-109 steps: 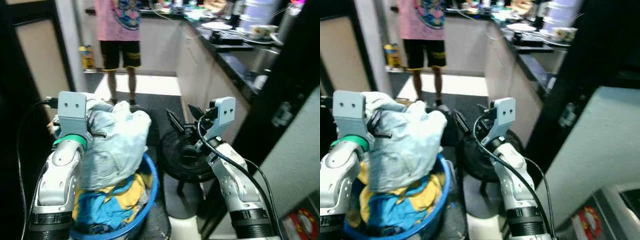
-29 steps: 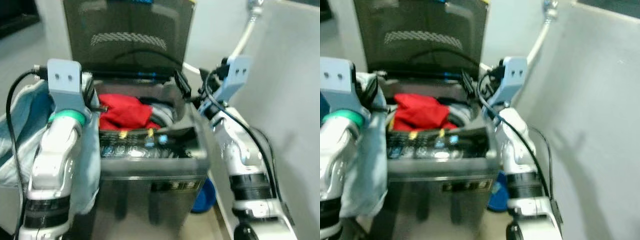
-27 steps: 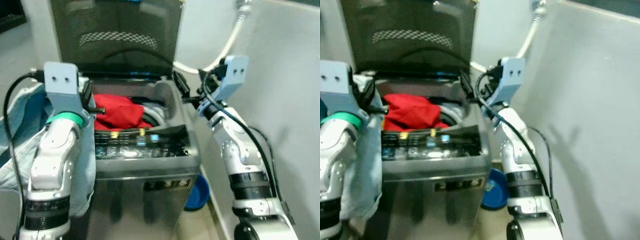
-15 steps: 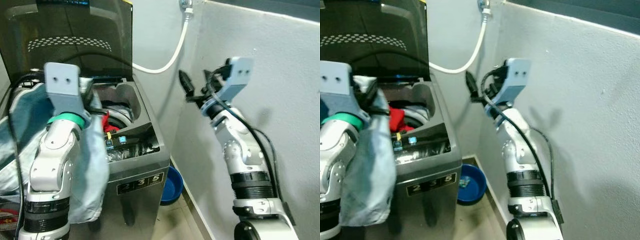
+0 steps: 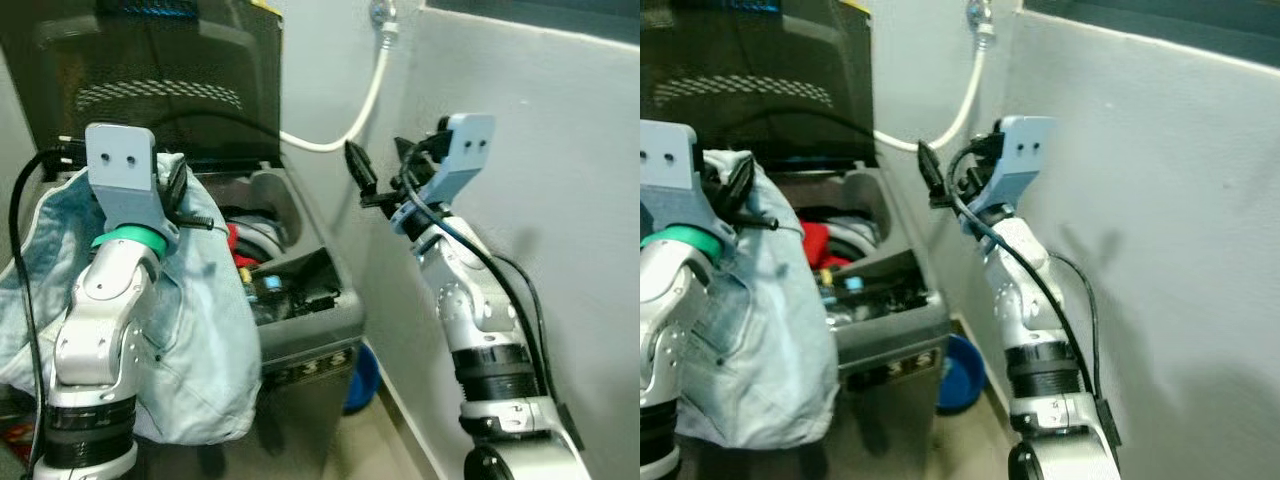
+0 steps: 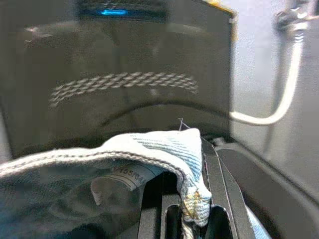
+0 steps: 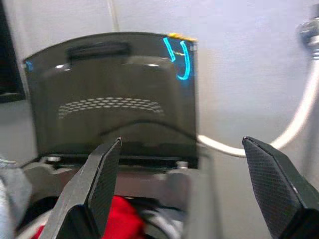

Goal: Clothes washing

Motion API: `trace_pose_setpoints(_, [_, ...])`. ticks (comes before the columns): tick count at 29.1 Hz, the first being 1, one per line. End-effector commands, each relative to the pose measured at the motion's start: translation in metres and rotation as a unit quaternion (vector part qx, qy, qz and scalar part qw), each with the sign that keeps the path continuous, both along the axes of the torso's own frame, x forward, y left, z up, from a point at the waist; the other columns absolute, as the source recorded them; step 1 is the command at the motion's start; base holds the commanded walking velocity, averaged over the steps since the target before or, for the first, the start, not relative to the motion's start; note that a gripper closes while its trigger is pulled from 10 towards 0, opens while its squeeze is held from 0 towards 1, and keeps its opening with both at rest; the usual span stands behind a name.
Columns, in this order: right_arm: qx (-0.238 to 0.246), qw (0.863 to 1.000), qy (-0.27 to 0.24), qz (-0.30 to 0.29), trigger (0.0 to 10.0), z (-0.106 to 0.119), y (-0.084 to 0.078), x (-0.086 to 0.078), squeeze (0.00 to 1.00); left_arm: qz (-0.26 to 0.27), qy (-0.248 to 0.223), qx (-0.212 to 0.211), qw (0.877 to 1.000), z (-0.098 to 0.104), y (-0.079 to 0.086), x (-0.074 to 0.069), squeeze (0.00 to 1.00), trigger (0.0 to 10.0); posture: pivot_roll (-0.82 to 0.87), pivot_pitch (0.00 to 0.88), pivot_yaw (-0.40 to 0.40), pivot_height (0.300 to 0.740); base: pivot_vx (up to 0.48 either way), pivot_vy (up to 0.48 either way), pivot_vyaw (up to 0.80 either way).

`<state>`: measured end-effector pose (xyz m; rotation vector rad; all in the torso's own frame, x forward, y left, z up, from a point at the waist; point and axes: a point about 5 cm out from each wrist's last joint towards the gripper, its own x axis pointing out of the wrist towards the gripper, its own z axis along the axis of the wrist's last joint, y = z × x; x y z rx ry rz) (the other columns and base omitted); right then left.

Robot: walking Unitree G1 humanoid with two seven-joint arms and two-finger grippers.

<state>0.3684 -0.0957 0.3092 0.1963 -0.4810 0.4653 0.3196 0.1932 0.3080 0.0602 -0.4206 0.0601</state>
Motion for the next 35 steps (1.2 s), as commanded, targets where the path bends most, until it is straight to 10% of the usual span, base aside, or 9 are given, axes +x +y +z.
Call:
trace_pose_setpoints(1, [0.002, 1.000, -0.004, -0.004, 10.0, 0.001, -0.002, 0.000, 0.00, 0.005, 0.005, 0.004, 1.000, -0.001, 0.002, 0.000, 0.00, 10.0, 0.10, 0.001, -0.024, 0.740, 0.000, 0.000, 0.00])
trace_pose_setpoints(18, [-0.027, 1.000, -0.005, 0.012, 10.0, -0.003, 0.002, -0.001, 0.00, 0.016, 0.011, 0.004, 1.000, -0.001, 0.002, 0.002, 0.00, 10.0, 0.10, 0.001, -0.026, 0.740, 0.000, 0.000, 0.00])
trace_pose_setpoints(35, [-0.058, 0.997, -0.025, 0.033, 10.0, -0.004, 0.012, -0.006, 0.00, 0.017, -0.001, -0.004, 1.000, 0.004, 0.001, 0.000, 0.00, 10.0, 0.10, 0.000, -0.028, 0.740, 0.000, 0.000, 0.75])
